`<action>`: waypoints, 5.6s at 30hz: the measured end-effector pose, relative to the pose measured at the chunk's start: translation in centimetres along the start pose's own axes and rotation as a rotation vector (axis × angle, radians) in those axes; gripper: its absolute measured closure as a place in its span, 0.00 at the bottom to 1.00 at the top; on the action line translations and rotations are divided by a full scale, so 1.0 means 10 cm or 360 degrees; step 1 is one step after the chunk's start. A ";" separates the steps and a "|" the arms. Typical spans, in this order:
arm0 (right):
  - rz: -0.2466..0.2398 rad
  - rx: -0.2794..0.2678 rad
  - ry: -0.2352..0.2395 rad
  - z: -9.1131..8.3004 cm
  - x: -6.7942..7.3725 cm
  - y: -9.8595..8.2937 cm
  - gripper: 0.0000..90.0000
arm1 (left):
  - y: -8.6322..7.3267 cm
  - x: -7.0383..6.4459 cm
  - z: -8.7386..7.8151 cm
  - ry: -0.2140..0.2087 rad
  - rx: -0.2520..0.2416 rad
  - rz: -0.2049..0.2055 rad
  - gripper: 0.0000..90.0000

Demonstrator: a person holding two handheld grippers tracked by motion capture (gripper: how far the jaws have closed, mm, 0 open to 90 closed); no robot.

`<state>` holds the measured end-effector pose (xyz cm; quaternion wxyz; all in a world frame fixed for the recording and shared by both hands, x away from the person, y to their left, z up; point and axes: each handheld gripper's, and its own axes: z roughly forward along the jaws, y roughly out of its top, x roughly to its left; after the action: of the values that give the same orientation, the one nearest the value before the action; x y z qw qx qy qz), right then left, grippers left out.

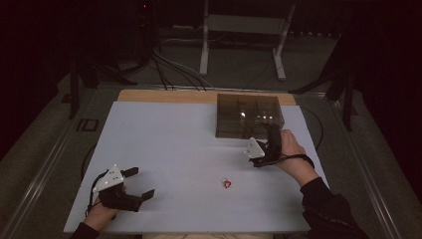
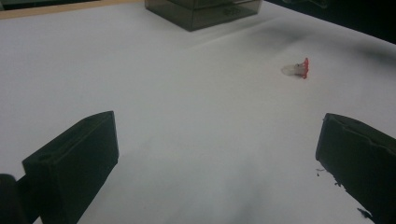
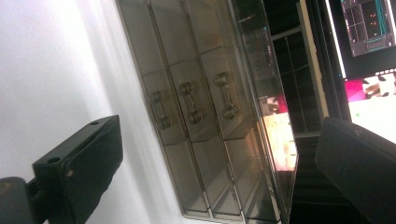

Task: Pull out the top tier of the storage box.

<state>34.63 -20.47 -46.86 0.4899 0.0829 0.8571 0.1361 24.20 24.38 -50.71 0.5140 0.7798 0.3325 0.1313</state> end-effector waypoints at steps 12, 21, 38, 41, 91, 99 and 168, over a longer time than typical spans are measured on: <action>-0.0173 0.0100 -0.0093 0.10 0.09 0.09 0.01 | 0.00 0.00 0.00 -0.0011 0.0000 -0.0007 0.00; -0.0233 0.0140 -0.0121 0.10 0.14 0.13 0.05 | 0.00 0.00 0.00 -0.0016 0.0001 -0.0008 0.00; -0.0350 0.0219 -0.0362 0.22 0.19 0.15 0.47 | 0.00 0.00 0.00 -0.0012 0.0001 -0.0001 0.00; -0.0393 0.0252 -0.0380 0.25 0.18 0.12 0.60 | -0.01 0.00 0.01 -0.0014 0.0002 0.0000 0.00; -0.0511 0.0315 -0.0372 0.45 0.23 0.12 0.90 | -0.01 0.01 0.01 -0.0019 0.0003 -0.0004 0.00; -0.0529 0.0300 -0.0350 0.35 0.25 0.11 0.90 | -0.01 0.01 0.01 -0.0020 0.0004 -0.0006 0.00; 0.0037 -0.0032 0.0567 0.01 -0.22 -0.12 0.02 | -0.01 0.01 0.01 -0.0020 0.0002 -0.0007 0.00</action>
<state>35.84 -22.19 -45.53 0.3295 0.0625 0.9279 0.1627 24.28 24.42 -50.85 0.5158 0.7801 0.3312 0.1251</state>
